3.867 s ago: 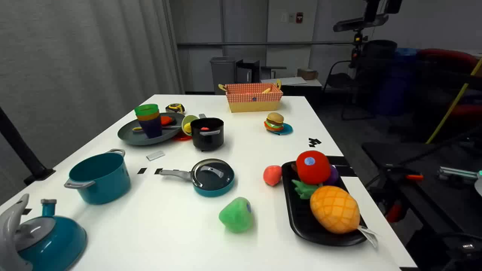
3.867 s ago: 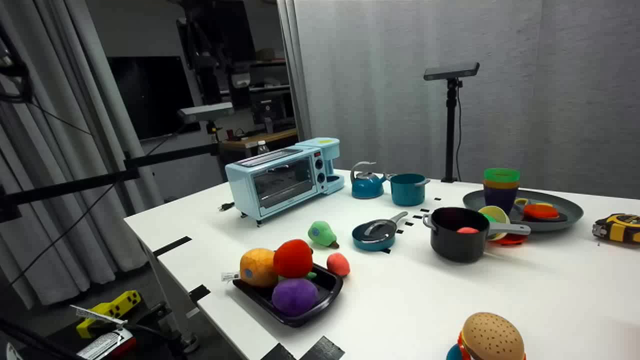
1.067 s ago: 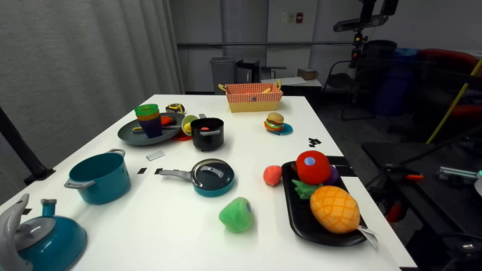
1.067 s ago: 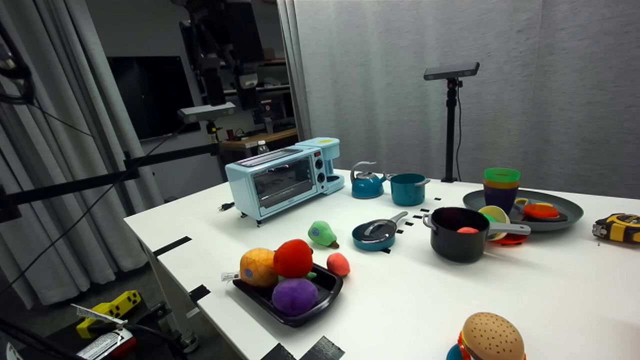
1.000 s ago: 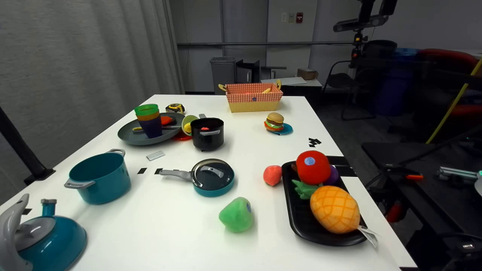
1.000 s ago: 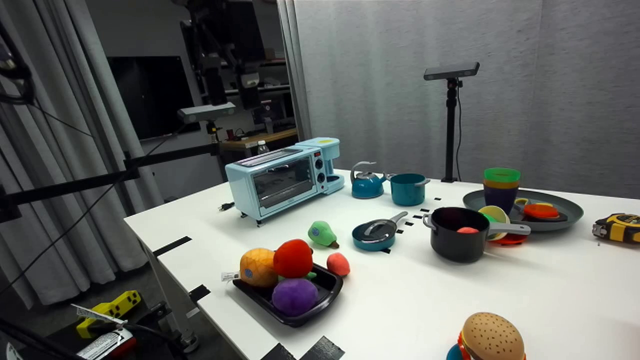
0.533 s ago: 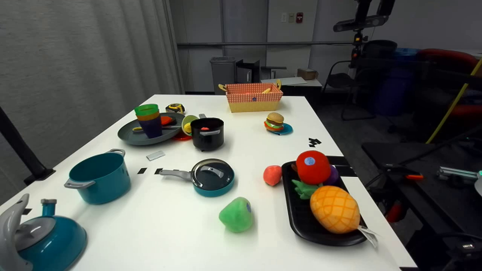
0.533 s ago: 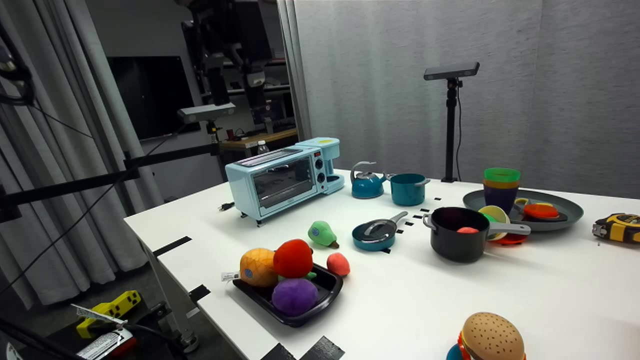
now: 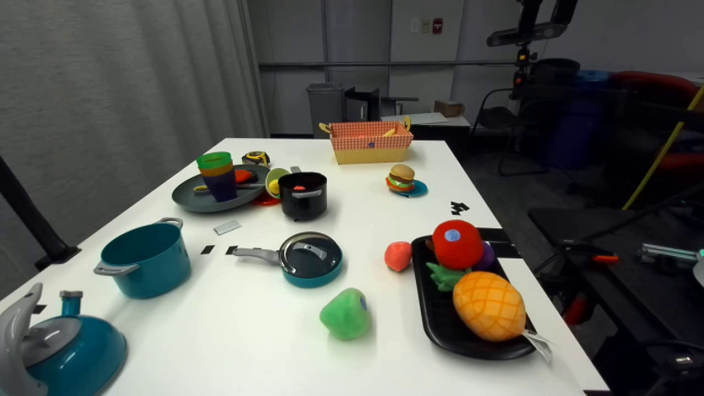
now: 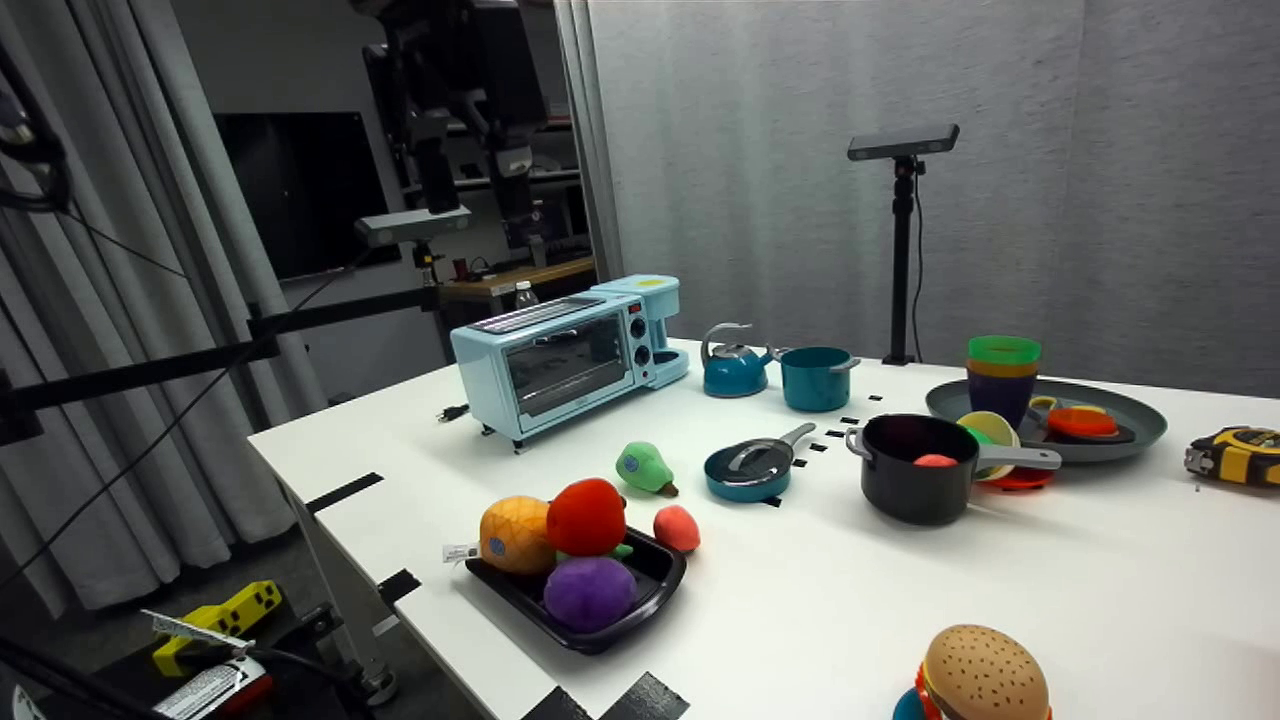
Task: Move the lid from the blue pan to the black pot
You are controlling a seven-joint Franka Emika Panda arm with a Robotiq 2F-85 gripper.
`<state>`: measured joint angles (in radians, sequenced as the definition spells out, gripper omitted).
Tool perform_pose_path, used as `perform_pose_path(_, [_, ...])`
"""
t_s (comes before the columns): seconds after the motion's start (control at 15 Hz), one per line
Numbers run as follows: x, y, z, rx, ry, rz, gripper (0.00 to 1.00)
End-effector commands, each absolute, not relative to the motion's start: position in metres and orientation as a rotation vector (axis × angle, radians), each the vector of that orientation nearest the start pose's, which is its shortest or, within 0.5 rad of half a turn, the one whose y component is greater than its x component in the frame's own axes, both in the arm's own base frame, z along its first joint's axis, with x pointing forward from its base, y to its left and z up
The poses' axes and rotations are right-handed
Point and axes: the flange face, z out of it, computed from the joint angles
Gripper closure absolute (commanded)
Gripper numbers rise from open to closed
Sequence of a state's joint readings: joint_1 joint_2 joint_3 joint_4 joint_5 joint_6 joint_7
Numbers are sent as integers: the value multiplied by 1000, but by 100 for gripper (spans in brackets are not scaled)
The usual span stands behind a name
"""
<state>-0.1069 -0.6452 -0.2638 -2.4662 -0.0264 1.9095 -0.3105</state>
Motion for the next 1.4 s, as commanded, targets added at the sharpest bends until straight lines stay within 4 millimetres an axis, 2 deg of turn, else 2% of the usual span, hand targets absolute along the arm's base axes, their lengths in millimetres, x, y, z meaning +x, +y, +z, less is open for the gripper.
perform_pose_path(0.0, [341, -145, 513, -3032, 4, -177, 0])
perform_pose_path(0.6, [342, -145, 512, -3026, 3, -171, 0])
perform_pose_path(0.67, [401, -130, 536, -3017, 4, -194, 0])
perform_pose_path(0.8, [422, -120, 545, -3005, -2, -255, 0])
perform_pose_path(1.07, [497, -91, 565, -3010, -30, -302, 0])
perform_pose_path(1.33, [562, -82, 564, -3038, -10, -267, 0])
